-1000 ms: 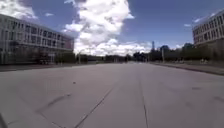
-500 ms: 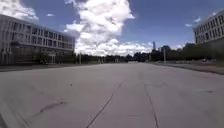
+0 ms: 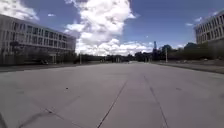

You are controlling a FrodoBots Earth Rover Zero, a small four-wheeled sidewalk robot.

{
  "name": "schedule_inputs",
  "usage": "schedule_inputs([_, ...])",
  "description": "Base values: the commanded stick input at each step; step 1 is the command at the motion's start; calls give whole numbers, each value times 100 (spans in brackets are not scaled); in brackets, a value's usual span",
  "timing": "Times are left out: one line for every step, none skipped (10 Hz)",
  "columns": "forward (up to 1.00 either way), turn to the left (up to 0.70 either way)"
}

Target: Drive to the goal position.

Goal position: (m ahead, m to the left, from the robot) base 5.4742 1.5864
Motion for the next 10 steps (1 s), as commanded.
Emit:
schedule_inputs([70,0])
schedule_inputs([70,0])
schedule_inputs([70,0])
schedule_inputs([70,0])
schedule_inputs([70,0])
schedule_inputs([70,0])
schedule_inputs([70,0])
schedule_inputs([70,0])
schedule_inputs([70,0])
schedule_inputs([70,0])
